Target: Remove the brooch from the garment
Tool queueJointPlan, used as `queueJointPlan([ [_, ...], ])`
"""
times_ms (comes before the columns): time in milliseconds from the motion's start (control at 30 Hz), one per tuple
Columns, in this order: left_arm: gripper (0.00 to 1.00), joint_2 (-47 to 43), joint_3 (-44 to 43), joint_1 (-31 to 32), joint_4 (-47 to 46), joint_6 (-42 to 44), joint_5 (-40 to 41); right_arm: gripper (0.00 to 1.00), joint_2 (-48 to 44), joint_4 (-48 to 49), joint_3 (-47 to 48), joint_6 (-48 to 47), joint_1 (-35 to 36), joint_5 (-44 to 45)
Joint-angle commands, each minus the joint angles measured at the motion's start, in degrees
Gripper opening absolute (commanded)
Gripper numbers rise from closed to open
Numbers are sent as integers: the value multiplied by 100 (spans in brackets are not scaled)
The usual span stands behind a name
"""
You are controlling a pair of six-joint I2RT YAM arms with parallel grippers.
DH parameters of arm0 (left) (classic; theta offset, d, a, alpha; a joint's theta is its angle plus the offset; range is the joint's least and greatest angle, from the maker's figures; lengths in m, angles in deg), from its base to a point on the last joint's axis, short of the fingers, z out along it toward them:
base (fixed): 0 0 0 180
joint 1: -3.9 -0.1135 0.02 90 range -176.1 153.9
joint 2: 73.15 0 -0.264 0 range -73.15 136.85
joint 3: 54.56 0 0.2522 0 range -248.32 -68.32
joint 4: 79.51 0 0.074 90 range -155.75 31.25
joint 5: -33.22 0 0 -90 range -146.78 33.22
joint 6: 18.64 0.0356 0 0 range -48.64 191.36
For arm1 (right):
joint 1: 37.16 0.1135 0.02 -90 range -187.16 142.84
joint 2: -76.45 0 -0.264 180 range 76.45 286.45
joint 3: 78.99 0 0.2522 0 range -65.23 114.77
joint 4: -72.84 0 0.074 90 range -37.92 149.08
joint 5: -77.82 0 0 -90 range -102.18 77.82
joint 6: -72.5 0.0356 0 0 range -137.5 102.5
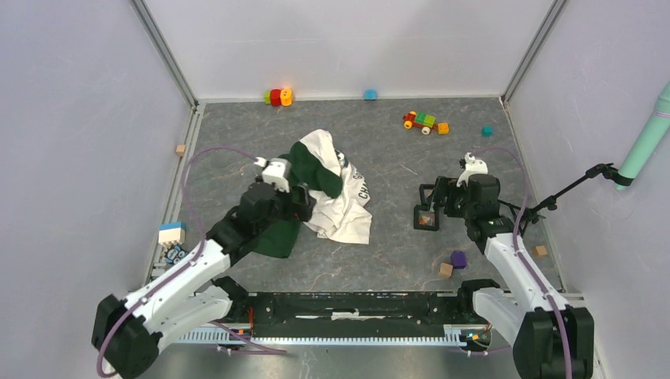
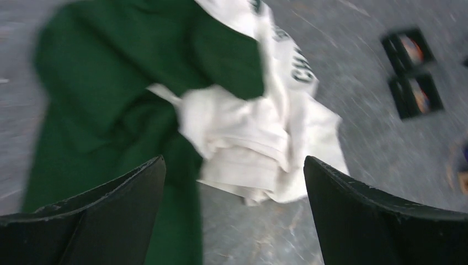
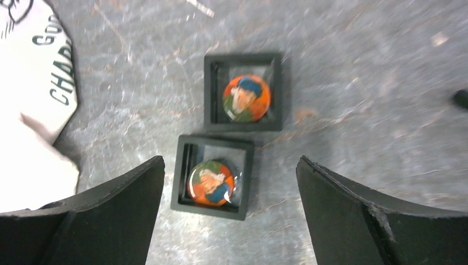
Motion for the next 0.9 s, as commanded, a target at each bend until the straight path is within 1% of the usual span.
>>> queueJointPlan([
  [0, 100, -668, 163, -544, 191, 164, 1167, 93, -509, 672, -110, -679, -16, 686],
  [67, 100, -847, 322, -685, -108, 455, 1646, 93, -822, 1600, -610, -847, -21, 689],
  [133, 100, -943, 606, -770, -745, 952, 1862, 93, -1146, 2498, -1200, -845, -17, 941],
  [167, 100, -948, 770, -819, -1144, 1039, 2084, 93, -1276, 2889, -1514, -873, -20, 1070],
  [200, 100, -914, 863, -928, -1344, 1060, 2255, 93, -1397, 3294, -1753, -936, -21, 1179],
  [233, 100, -844, 952, -1065, -1554, 1130, 2276, 93, -1476, 3647, -1999, -1014, -19, 1339],
  [300, 100, -601, 1067, -1363, -1855, 1233, 2227, 94, -1459, 3972, -2218, -1014, -26, 1706],
  [367, 100, -365, 1300, -1736, -2311, 1430, 2182, 94, -1262, 4137, -2274, -1270, -26, 1923],
  [433, 100, -236, 1769, -2052, -3206, 1661, 2017, 94, -1085, 4502, -2449, -1464, -28, 2178],
  [500, 100, -55, 2060, -2432, -3925, 1634, 1639, 94, -937, 5143, -2761, -1824, -25, 2078],
  [567, 100, 277, 2128, -2796, -4290, 1530, 1326, 94, -588, 6046, -3211, -1882, -25, 2216],
  [600, 100, 518, 2161, -2915, -4529, 1528, 1217, 94, -313, 6666, -3377, -1970, -25, 2265],
  [633, 100, 770, 2221, -3004, -4917, 1594, 1099, 93, -24, 7168, -3528, -2045, -25, 2260],
  [667, 100, 980, 2300, -3038, -5351, 1707, 980, 93, 155, 7633, -3632, -1921, -28, 2282],
  [700, 100, 1250, 2347, -3057, -5723, 1840, 865, 94, 343, 7920, -3685, -1962, -25, 2209],
  [733, 100, 1483, 2358, -3065, -6096, 1936, 770, 94, 499, 7979, -3621, -2095, -25, 2122],
  [767, 100, 1749, 2314, -3080, -6316, 1940, 778, 95, 682, 8043, -3576, -2139, -26, 2193],
  [800, 100, 1915, 2188, -3092, -6282, 1940, 792, 95, 869, 8152, -3537, -2171, -25, 2153],
  [833, 100, 2052, 2112, -3120, -6300, 1940, 782, 98, 998, 8226, -3519, -2239, -21, 2003],
  [867, 100, 2296, 2085, -3173, -6465, 1913, 777, 98, 1151, 8429, -3512, -2362, -28, 1822],
])
